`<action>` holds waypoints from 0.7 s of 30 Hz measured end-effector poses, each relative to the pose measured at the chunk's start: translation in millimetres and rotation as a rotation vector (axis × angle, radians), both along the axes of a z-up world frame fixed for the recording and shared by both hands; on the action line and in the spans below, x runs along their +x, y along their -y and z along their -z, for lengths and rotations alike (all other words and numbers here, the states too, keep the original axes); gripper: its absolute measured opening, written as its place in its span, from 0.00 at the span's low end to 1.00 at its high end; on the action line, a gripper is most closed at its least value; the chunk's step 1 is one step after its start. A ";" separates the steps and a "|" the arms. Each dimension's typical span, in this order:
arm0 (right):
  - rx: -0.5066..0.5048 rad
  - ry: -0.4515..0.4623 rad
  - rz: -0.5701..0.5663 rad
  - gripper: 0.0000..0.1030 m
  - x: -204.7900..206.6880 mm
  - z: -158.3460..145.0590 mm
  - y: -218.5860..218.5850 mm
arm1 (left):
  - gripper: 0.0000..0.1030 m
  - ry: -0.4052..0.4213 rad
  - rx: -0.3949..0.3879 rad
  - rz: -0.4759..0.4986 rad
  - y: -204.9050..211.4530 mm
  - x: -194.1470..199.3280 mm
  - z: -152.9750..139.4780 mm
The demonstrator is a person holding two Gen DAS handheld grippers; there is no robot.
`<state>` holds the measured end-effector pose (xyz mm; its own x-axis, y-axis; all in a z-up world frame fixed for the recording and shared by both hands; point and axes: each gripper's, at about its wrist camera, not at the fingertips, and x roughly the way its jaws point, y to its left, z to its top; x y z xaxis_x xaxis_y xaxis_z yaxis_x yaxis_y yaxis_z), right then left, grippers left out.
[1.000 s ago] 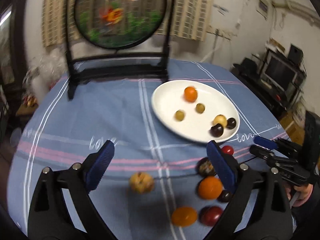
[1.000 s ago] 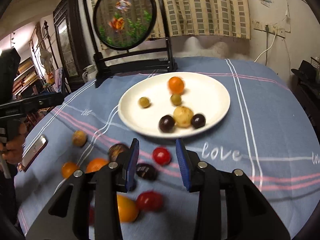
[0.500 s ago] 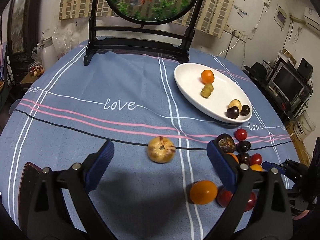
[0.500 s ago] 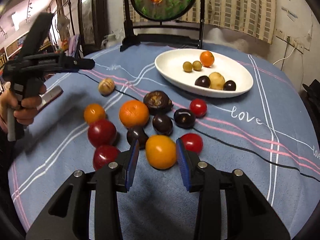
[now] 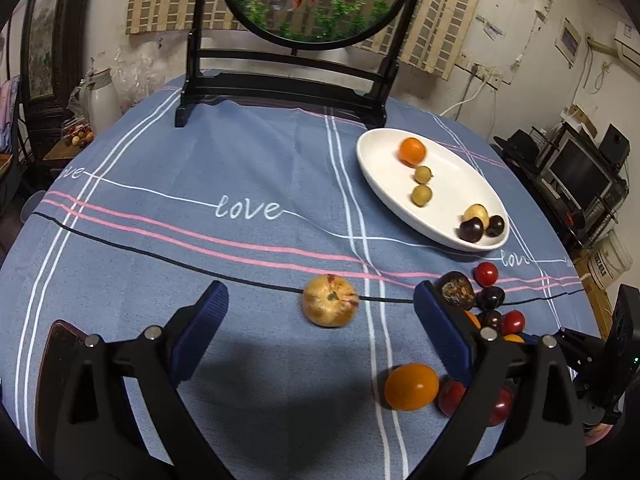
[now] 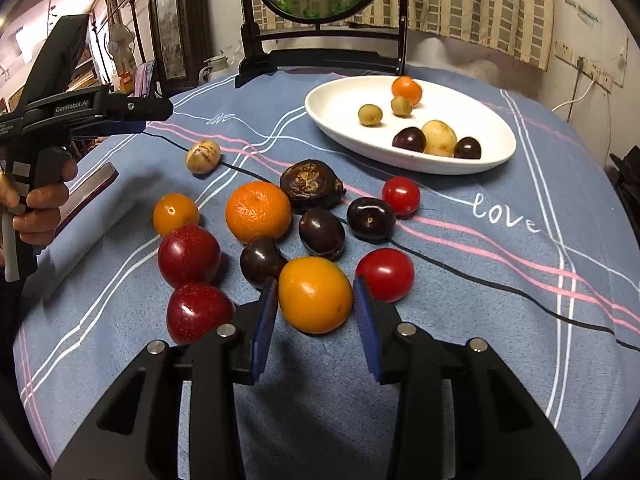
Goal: Organize fruits
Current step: 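Grasp the brown round fruit with the left tool while the right tool grasps a small orange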
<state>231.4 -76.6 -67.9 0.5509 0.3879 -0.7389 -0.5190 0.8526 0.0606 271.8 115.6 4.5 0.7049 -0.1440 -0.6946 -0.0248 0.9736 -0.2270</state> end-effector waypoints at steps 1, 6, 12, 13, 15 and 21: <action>-0.001 -0.004 0.000 0.37 0.6 0.5 -0.1 | 0.93 -0.005 -0.009 -0.008 -2.4 0.8 1.1; 0.065 -0.017 0.007 0.37 -0.7 -6.2 8.2 | 0.93 -0.013 0.040 -0.026 -0.3 3.3 5.6; 0.167 -0.037 0.044 0.37 1.5 -16.8 23.9 | 0.73 -0.020 0.216 0.075 29.7 10.2 20.9; 0.172 -0.045 0.049 0.37 2.0 -16.5 24.7 | 0.70 -0.029 0.216 0.099 33.3 12.4 24.5; 0.177 -0.051 0.053 0.37 1.4 -15.9 25.4 | 0.63 -0.041 0.232 0.122 38.4 16.0 30.2; 0.179 -0.043 0.047 0.37 -0.5 -18.6 24.5 | 0.59 -0.056 0.237 0.152 44.0 27.5 40.4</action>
